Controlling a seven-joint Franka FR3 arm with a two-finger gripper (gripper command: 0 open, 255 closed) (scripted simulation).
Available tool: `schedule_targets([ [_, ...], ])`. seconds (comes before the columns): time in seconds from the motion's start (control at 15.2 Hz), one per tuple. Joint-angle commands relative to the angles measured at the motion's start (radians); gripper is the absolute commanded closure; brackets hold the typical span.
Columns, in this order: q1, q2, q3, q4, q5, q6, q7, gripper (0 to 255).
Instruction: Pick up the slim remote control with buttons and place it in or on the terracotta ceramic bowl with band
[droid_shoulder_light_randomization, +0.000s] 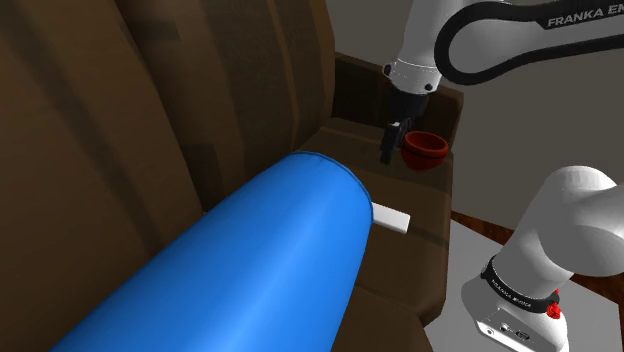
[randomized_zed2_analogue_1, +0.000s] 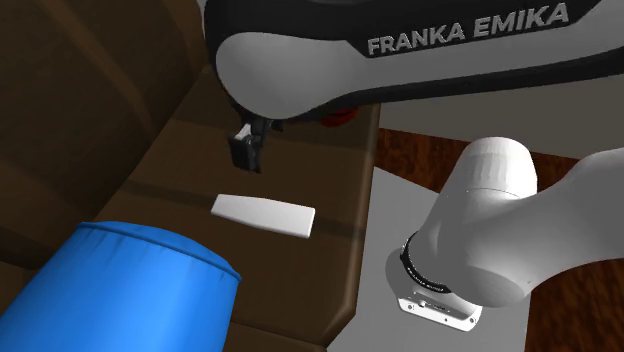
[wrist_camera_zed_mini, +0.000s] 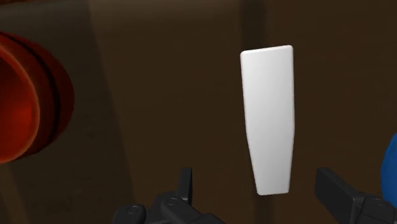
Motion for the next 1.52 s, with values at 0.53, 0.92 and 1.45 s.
schedule_targets([
  [0.53, 0.076, 0.218, 0.084, -0.130, 0.043, 0.301, 0.012, 0],
  [0.92, 0.073, 0.281, 0.090, -0.172, 0.042, 0.405, 0.015, 0],
  [1.45, 0.072, 0.299, 0.092, -0.182, 0.041, 0.434, 0.017, 0],
])
